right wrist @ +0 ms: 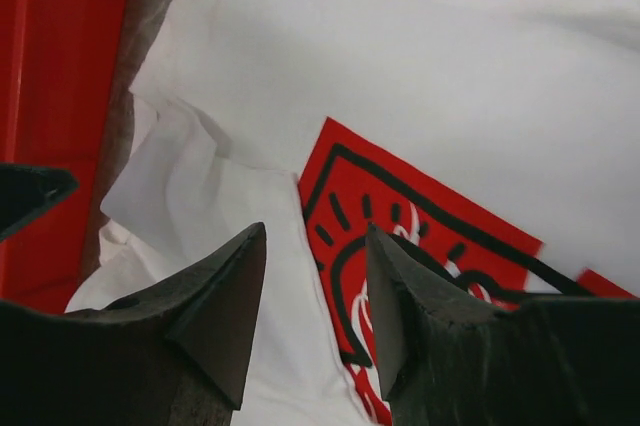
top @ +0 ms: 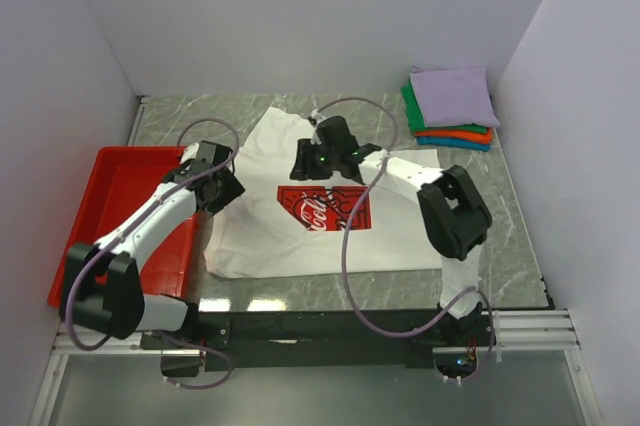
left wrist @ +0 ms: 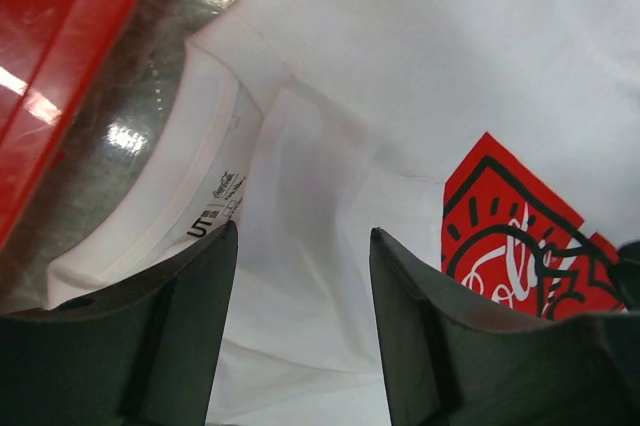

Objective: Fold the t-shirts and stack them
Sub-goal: Fold the tshirt

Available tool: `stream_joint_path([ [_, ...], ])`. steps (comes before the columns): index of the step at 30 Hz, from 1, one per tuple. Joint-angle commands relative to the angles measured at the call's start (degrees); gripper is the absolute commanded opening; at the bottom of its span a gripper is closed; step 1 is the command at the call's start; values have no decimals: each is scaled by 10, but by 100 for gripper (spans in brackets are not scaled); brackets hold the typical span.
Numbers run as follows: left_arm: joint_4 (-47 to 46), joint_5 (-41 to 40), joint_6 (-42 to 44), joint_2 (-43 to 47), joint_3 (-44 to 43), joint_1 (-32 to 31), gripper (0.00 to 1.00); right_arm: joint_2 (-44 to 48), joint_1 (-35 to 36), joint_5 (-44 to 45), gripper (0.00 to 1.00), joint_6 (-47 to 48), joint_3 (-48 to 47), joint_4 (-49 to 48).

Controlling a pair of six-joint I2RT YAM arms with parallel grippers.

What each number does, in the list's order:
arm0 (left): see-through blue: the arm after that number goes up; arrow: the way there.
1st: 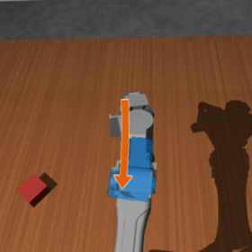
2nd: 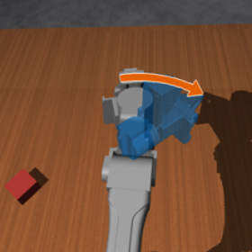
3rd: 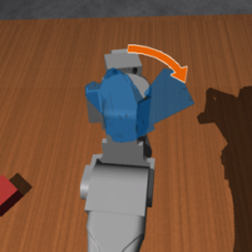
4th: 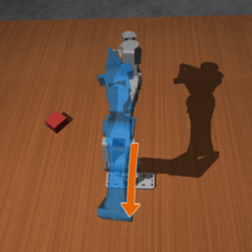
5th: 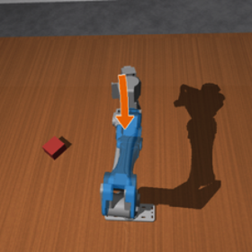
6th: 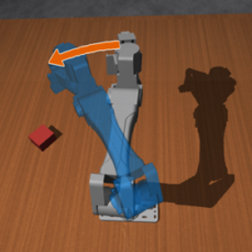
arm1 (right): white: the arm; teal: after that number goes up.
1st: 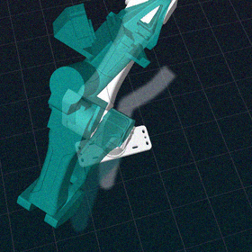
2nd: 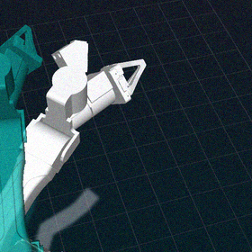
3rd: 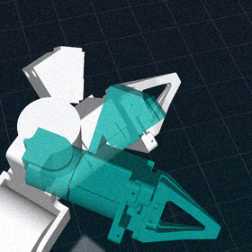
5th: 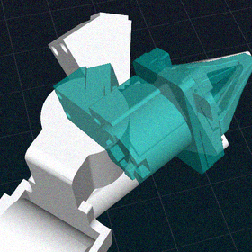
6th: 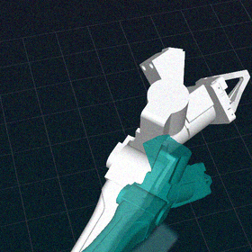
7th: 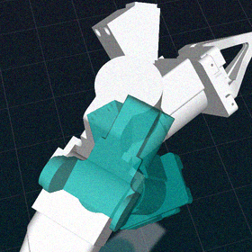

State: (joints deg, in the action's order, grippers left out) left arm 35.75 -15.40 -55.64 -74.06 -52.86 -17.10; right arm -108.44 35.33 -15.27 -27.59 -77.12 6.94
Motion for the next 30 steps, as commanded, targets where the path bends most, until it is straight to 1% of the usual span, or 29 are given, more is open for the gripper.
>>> stream_joint_path([
  [1,-49,61,53,-34,-36,15,60,-47,26,-31,51,27,-78,-11],
  [2,-52,73,54,-53,-37,18,59,-71,31,-35,50,27,-87,-8],
  [5,-61,77,57,-81,-43,24,58,-102,45,-36,49,25,-106,-9],
  [14,-86,101,55,-122,-33,27,52,-139,68,-29,50,29,-119,-9],
  [16,-92,102,54,-122,-27,27,51,-149,69,-28,49,30,-130,-5],
  [21,-100,107,52,-118,-10,27,43,-170,80,-27,49,32,-156,11],
  [24,-103,108,52,-113,-2,27,42,-181,90,-17,49,36,-175,24],
  [30,-103,109,50,-104,8,27,42,-193,96,-1,47,33,-178,33],
])
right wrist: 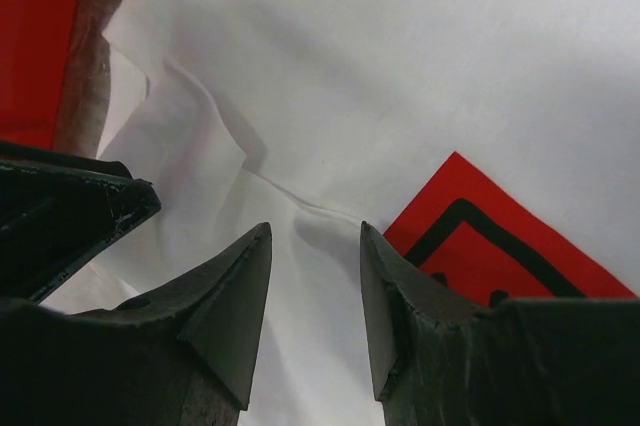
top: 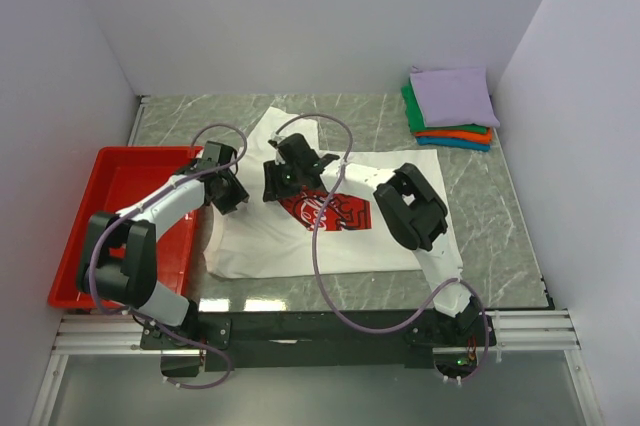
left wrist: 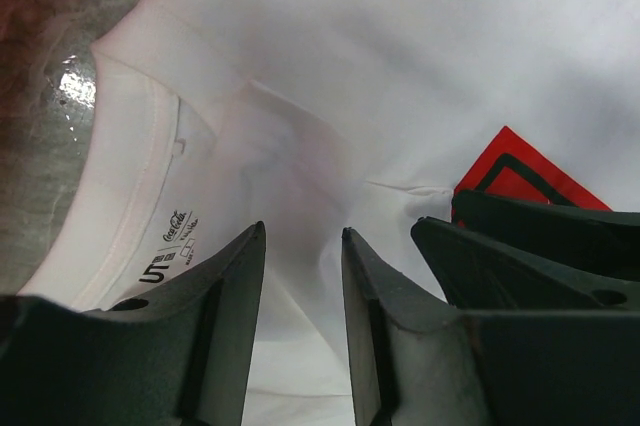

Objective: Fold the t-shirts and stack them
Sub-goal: Fold the tshirt

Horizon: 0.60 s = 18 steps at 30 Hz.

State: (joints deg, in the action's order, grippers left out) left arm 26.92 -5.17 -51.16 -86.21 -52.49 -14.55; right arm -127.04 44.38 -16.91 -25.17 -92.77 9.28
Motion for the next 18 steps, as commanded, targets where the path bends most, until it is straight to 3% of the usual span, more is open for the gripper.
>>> stream_joint_path([
  [1,-17,8,5,21,5,1,42,-7,6,24,47,8,-21,11],
  [18,-20,13,6,33,18,1,41,2,23,79,43,17,-11,23],
])
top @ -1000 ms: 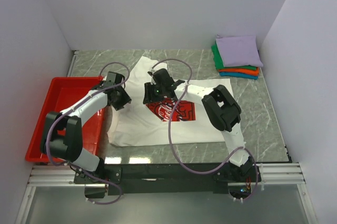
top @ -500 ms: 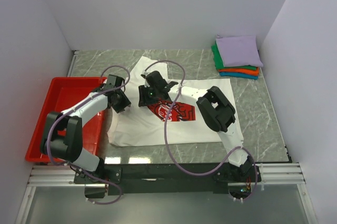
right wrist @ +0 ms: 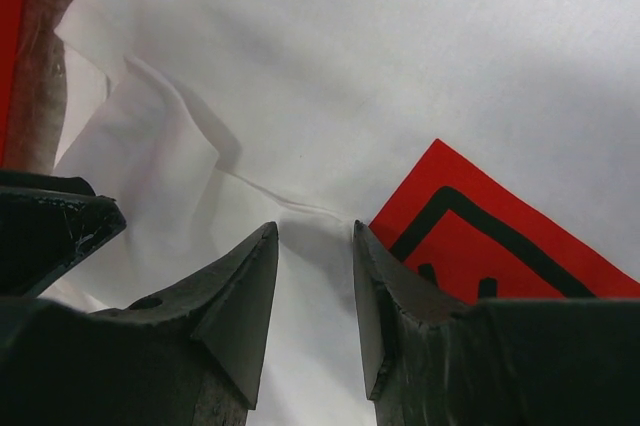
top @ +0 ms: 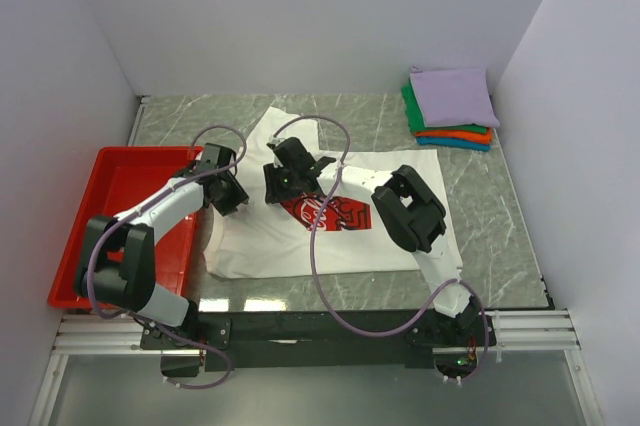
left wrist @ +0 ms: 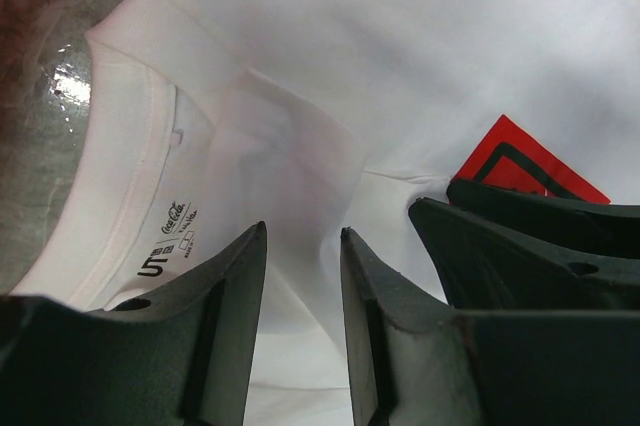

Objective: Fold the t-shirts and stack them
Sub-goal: Fold the tshirt

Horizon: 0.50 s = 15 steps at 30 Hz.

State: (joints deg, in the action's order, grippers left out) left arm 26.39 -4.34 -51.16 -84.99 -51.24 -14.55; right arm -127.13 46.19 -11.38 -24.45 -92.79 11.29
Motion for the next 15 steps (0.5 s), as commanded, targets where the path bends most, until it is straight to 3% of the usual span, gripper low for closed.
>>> stream_joint_path([
  [1,-13,5,6,21,4,1,41,4,6,27,43,10,-12,3],
  [15,-17,7,7,23,11,1,40,0,21,23,39,9,-10,2],
])
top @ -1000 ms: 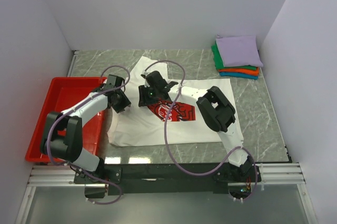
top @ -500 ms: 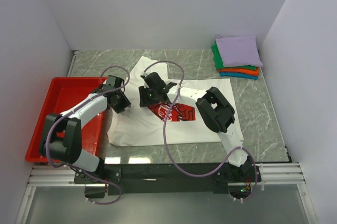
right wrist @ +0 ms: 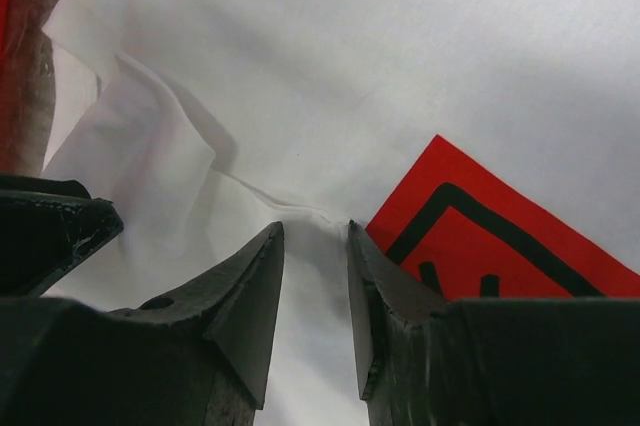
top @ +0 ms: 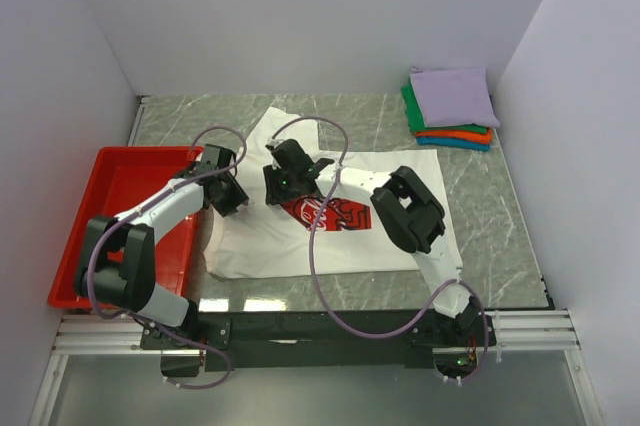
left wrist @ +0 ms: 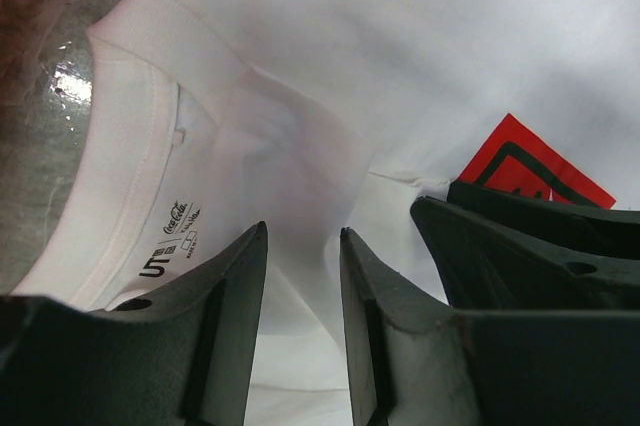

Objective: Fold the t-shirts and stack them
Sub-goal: Fold the tshirt

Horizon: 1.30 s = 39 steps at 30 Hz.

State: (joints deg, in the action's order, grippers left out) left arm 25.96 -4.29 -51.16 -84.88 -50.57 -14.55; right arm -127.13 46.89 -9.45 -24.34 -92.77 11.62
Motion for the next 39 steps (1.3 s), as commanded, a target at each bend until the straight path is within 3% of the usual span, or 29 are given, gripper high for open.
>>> stream_joint_path([
  [1,-13,7,7,22,4,1,40,0,15,4,39,8,-10,0],
  [6,-13,6,9,25,6,1,40,6,20,5,29,6,-4,-5],
  [10,-13,8,11,24,6,2,40,11,20,12,9,3,-2,-4],
  [13,-13,9,11,25,6,1,38,20,20,15,0,0,4,-11],
  [28,-3,2,26,31,-6,2,34,112,3,22,1,-18,84,-59],
  [33,-1,0,24,38,-5,2,34,93,8,-8,26,-5,66,-52],
  [39,12,-19,11,50,-7,4,37,71,30,2,34,7,38,-34],
])
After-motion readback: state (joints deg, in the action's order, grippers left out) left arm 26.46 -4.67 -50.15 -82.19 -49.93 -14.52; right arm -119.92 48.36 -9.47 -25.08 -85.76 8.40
